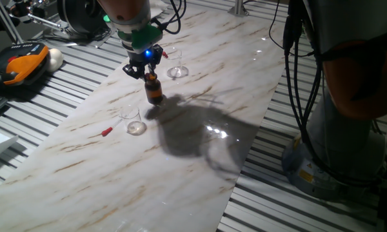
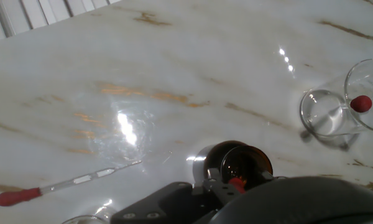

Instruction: Transfer liquid using a dropper

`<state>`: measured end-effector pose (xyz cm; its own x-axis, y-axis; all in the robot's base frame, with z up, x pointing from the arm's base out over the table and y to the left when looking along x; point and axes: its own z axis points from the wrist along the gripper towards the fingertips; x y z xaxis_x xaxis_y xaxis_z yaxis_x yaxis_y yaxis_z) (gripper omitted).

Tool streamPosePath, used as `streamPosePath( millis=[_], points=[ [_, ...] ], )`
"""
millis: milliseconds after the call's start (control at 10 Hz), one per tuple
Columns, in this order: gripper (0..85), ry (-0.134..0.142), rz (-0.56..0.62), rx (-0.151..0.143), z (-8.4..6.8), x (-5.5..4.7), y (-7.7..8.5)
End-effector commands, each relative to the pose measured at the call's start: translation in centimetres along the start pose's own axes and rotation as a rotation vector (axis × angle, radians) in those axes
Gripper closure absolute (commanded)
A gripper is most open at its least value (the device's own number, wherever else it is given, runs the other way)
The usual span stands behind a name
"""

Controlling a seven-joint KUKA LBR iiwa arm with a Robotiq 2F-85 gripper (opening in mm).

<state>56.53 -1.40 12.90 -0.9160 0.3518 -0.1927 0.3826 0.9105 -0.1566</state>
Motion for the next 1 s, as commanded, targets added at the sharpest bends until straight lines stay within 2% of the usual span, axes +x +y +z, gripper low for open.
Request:
streamPosePath(
  millis=[0, 900],
  points=[
    [51.0, 0.001, 0.0, 0.001, 0.01, 0.06, 0.0],
    [51.0, 0.008, -0.013, -0.007, 0.07, 0.3, -0.01]
  ],
)
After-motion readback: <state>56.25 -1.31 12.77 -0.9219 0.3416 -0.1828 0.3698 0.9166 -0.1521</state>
